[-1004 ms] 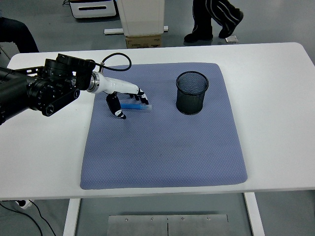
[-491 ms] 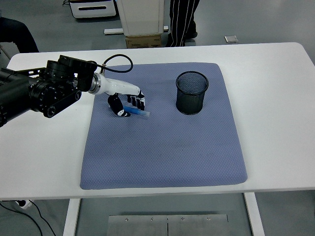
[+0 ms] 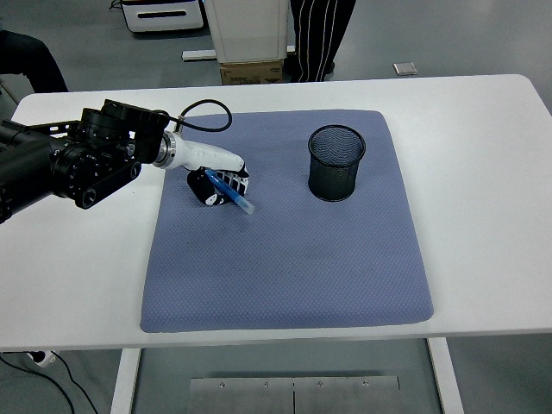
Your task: Left hand places marker in pen holder
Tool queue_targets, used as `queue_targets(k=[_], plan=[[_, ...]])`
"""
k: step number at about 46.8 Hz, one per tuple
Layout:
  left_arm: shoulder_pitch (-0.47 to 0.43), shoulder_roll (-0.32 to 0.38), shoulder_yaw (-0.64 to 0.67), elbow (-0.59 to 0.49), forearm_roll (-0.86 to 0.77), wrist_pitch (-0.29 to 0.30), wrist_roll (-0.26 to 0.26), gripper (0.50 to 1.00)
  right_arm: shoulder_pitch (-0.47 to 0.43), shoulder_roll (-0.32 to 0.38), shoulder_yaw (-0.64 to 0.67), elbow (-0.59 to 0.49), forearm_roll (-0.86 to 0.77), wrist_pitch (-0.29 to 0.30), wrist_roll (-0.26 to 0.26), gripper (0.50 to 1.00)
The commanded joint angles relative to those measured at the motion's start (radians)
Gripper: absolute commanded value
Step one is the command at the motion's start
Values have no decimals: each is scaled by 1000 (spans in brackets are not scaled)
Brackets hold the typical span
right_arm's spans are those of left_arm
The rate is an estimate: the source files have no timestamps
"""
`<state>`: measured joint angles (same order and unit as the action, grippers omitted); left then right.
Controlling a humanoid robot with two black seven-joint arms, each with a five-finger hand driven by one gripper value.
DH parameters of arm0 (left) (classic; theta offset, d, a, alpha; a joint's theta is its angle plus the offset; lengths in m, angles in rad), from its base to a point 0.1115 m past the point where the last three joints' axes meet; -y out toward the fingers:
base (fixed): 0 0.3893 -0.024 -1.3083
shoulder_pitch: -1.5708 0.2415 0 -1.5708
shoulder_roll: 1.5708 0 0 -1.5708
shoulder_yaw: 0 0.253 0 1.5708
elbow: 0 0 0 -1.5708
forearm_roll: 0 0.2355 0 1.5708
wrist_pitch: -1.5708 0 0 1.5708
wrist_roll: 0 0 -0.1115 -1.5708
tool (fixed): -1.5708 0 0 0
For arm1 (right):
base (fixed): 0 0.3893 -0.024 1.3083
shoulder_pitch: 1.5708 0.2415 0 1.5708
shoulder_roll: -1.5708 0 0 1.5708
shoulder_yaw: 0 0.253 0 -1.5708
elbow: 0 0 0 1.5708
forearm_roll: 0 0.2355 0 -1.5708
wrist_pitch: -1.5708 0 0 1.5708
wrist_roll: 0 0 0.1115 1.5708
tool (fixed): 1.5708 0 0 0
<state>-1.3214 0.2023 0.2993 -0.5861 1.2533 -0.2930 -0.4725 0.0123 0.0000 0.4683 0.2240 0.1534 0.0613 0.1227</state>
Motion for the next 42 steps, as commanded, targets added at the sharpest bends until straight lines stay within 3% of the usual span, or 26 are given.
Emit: queue_targets(k=[1, 7, 42], plan=[[-1, 0, 0, 0, -2, 0, 0, 525, 0, 0, 1, 0, 0, 0, 0, 1000], [1, 0, 0, 0, -8, 0, -2, 599, 0, 0, 0, 0, 0, 0, 0, 1000], [-1, 0, 0, 0, -12, -3, -3, 619, 0, 0, 0, 0, 0, 0, 0, 1000]])
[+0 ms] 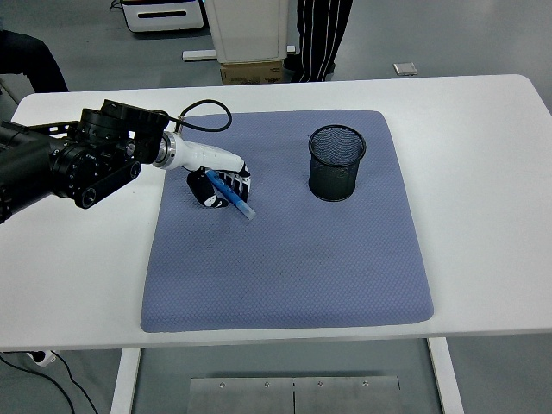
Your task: Left hand places marker in pen holder
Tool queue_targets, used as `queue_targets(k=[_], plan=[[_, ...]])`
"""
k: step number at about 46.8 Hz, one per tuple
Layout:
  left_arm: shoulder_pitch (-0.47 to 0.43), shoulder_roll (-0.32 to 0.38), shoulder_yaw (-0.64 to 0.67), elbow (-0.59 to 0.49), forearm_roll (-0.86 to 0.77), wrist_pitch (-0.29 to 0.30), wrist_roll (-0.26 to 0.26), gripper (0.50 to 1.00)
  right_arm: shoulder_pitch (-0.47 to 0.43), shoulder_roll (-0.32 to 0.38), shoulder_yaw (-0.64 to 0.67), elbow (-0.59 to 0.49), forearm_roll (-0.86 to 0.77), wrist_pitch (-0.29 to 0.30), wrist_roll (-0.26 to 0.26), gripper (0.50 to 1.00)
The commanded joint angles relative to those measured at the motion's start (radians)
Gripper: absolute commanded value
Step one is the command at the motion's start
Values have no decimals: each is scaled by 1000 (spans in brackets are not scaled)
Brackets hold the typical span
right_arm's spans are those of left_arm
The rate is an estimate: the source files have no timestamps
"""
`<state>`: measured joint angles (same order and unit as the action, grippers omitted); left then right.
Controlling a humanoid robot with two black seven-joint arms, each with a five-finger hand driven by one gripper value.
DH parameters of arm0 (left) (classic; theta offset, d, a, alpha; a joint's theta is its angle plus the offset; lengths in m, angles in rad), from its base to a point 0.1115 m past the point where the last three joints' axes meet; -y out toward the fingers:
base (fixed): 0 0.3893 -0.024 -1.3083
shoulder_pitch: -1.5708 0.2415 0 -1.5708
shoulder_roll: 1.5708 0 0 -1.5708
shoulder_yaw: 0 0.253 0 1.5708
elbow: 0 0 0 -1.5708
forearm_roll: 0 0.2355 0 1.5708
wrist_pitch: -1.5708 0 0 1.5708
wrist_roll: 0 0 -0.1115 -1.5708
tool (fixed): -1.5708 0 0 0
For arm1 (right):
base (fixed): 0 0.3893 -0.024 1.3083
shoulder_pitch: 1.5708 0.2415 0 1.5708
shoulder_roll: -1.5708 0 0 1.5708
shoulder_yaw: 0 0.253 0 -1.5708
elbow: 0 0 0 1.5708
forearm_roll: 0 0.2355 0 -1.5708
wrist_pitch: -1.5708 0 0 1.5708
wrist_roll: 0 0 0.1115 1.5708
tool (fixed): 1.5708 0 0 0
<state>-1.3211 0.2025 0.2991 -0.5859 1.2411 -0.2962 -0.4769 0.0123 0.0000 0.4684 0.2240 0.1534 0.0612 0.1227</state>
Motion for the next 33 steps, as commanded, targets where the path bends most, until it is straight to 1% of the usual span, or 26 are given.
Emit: queue_targets(k=[1, 24, 30, 33], plan=[[-1, 0, 0, 0, -2, 0, 1, 619, 0, 0, 0, 0, 0, 0, 0, 1000], [-4, 0, -2, 0, -8, 0, 1, 619, 0, 0, 0, 0, 0, 0, 0, 1000], [-4, 0, -2, 0, -8, 0, 3, 593, 0, 0, 0, 0, 0, 0, 0, 1000], [-4, 0, -2, 0, -8, 0, 3, 590, 0, 0, 0, 0, 0, 0, 0, 1000]])
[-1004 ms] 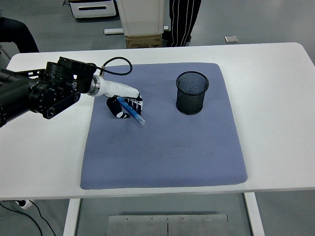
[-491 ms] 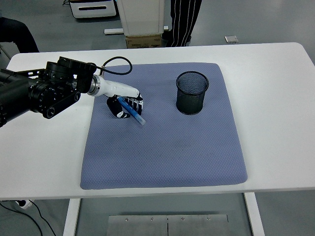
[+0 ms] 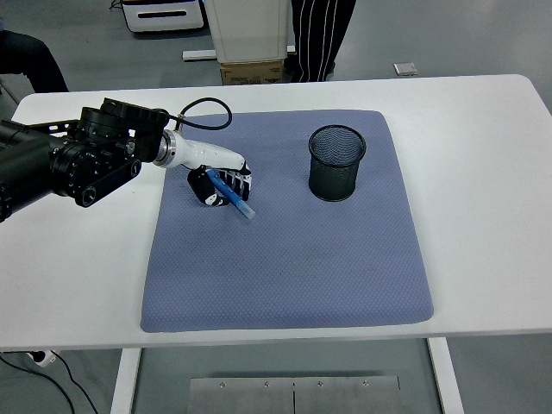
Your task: Left hand places marker in pen holder
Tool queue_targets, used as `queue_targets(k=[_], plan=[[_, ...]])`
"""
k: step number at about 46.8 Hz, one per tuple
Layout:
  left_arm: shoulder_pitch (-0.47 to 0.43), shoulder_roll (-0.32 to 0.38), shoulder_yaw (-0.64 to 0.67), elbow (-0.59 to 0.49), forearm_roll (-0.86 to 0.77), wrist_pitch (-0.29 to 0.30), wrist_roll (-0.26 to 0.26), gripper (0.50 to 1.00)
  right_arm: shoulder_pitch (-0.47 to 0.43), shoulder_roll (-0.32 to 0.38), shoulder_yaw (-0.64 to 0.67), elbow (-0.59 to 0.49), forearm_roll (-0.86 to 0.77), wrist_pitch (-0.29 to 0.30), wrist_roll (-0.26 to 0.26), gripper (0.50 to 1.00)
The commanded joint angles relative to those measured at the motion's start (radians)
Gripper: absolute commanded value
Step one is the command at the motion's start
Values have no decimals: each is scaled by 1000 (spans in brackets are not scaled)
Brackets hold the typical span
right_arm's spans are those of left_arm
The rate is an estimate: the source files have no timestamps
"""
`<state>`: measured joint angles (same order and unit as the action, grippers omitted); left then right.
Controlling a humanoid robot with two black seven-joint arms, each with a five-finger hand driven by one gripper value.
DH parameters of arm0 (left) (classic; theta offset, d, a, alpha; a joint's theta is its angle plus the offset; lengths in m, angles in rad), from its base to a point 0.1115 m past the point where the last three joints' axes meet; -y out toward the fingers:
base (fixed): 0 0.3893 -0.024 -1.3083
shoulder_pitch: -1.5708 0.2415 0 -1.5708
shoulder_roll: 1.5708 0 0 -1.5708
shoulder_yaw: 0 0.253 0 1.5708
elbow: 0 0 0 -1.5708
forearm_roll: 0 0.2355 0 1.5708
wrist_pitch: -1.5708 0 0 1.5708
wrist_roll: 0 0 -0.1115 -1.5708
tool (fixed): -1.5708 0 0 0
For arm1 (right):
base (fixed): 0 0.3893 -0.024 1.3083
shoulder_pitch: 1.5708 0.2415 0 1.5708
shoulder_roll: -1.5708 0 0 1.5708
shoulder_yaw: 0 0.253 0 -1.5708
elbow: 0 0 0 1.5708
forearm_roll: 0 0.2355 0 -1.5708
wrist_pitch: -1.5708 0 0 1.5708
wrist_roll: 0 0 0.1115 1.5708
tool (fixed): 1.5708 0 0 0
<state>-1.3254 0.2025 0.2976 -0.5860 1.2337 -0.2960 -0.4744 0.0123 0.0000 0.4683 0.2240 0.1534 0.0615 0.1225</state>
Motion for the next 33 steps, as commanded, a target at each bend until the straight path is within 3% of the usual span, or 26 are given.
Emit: queue_targets(k=[1, 19, 33], plan=[[0, 0, 0, 0, 1, 0, 0, 587, 0, 0, 0, 0, 0, 0, 0, 1000], [0, 0, 0, 0, 0, 0, 4, 508, 0, 0, 0, 0, 0, 0, 0, 1000], [-3, 2, 0, 2, 0, 0, 4, 500, 0, 0, 1, 0, 0, 0, 0, 1000]])
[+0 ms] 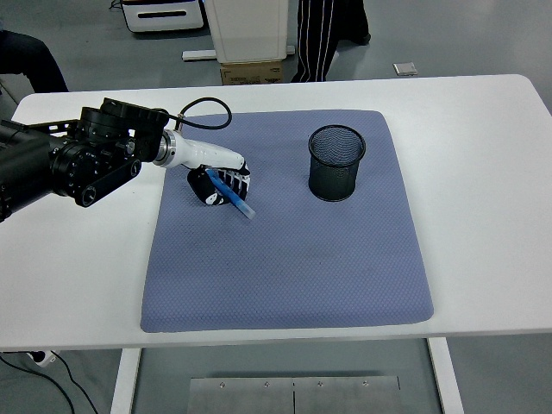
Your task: Left hand places marker in pen holder
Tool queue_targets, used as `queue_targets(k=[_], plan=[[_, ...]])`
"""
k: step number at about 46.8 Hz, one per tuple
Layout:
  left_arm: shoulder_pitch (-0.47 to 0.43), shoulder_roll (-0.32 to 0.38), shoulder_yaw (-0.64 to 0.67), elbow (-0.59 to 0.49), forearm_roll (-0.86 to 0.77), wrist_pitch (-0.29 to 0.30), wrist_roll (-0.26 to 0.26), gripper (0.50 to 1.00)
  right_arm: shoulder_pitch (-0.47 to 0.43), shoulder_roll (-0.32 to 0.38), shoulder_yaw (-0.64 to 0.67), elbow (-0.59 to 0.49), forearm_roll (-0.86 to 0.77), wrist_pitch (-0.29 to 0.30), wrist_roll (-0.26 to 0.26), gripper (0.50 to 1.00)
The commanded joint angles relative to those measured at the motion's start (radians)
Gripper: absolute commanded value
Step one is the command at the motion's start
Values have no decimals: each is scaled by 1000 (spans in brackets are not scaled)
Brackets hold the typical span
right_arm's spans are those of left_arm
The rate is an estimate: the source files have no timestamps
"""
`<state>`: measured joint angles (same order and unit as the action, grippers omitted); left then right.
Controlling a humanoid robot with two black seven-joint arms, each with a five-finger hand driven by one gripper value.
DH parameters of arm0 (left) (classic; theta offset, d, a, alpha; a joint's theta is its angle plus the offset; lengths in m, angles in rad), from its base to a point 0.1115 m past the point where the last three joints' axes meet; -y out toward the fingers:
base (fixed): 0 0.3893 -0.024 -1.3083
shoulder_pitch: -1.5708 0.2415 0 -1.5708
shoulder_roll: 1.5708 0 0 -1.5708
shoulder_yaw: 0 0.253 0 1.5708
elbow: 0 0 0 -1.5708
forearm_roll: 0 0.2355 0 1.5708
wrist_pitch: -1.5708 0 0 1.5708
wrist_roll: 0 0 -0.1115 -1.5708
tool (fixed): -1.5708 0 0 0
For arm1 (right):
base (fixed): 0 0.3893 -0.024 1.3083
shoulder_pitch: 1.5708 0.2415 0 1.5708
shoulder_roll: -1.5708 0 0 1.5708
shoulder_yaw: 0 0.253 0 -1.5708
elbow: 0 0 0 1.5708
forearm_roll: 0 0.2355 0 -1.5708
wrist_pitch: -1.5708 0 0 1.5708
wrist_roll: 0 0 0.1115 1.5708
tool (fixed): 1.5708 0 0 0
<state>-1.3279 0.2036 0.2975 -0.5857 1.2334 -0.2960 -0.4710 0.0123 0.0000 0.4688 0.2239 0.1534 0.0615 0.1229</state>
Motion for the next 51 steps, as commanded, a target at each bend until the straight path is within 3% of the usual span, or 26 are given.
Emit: queue_targets(k=[1, 51], plan=[[-2, 0, 0, 0, -2, 0, 0, 500, 0, 0, -1, 0, 0, 0, 0, 1000], [-76, 0, -3, 1, -176, -18, -2, 500, 0, 0, -1, 0, 0, 0, 0, 1000]])
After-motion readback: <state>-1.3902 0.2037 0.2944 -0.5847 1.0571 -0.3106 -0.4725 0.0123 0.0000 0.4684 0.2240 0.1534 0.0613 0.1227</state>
